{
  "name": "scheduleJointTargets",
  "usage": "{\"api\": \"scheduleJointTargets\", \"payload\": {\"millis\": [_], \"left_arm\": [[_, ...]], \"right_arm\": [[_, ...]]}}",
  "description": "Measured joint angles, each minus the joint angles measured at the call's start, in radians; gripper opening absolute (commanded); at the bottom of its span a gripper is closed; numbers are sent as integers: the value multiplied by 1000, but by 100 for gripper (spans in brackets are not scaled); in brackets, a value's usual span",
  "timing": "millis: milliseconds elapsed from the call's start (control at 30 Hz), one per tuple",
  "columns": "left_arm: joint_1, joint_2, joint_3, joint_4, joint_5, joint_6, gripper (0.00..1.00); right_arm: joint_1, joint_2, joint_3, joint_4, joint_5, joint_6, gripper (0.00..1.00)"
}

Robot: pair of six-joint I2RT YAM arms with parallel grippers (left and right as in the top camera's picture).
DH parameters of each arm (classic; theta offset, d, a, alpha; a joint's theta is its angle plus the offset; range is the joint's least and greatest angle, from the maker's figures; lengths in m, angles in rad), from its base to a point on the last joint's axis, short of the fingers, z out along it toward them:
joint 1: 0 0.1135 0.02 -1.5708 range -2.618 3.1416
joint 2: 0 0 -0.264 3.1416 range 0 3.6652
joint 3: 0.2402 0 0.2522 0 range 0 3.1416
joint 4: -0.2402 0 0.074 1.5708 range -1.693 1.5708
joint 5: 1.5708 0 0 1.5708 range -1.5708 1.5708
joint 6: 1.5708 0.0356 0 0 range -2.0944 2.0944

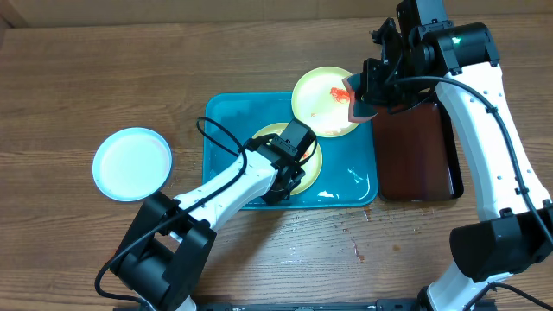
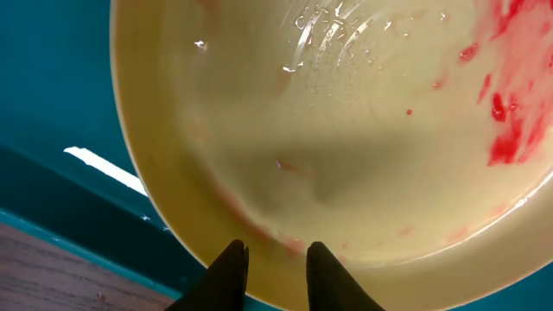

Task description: Clean dirty plates on tray and stack at the side

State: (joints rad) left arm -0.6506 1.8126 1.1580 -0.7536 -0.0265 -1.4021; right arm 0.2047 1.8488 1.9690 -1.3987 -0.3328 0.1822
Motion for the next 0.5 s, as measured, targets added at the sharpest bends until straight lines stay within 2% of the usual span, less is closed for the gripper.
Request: {"api": "scheduleJointTargets", "payload": {"millis": [233, 300, 500], "left_arm": [[0, 28, -10, 18, 23, -13, 21], [0, 30, -10, 18, 30, -13, 15], [8, 30, -13, 44, 37, -11, 10]], "right_arm": [[0, 0, 0, 0, 0, 0, 4], [0, 0, 0, 0, 0, 0, 4], [0, 0, 0, 0, 0, 0, 4]]}}
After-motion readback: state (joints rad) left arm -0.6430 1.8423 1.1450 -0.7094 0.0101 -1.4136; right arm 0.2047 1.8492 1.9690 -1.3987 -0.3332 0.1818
